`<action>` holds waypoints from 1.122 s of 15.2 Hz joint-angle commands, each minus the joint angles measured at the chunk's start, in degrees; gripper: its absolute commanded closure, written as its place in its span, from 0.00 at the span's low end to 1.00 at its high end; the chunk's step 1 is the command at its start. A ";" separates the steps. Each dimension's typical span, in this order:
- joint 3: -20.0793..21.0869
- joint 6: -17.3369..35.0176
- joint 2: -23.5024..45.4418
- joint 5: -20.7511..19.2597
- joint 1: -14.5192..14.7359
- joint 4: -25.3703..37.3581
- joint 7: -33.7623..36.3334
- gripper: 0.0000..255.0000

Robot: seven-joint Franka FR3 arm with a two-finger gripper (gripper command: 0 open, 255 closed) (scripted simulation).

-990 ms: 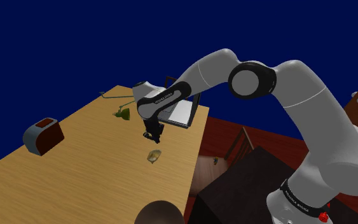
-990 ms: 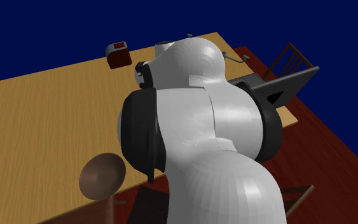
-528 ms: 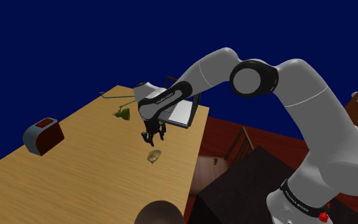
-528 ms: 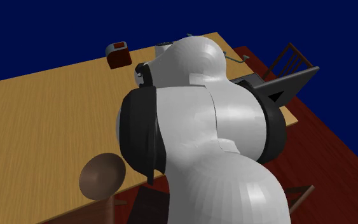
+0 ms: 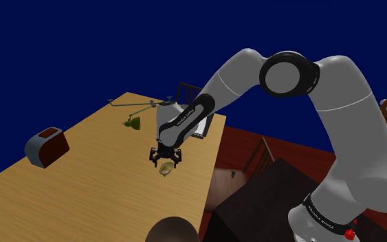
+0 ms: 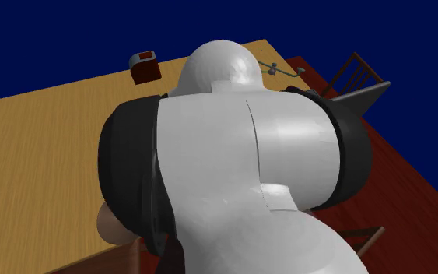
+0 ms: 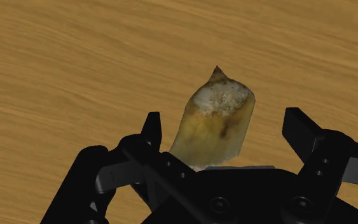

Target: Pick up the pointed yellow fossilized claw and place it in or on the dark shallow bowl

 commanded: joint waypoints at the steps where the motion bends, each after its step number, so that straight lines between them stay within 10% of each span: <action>1: -0.26 1.54 1.16 0.31 0.48 0.18 1.28 0.00; 13: -0.55 3.43 4.20 0.09 0.94 1.35 1.42 0.00; 14: -0.55 3.43 4.20 0.09 0.94 1.35 1.42 1.00; 17: -0.57 3.51 4.36 0.08 0.99 1.43 1.46 1.00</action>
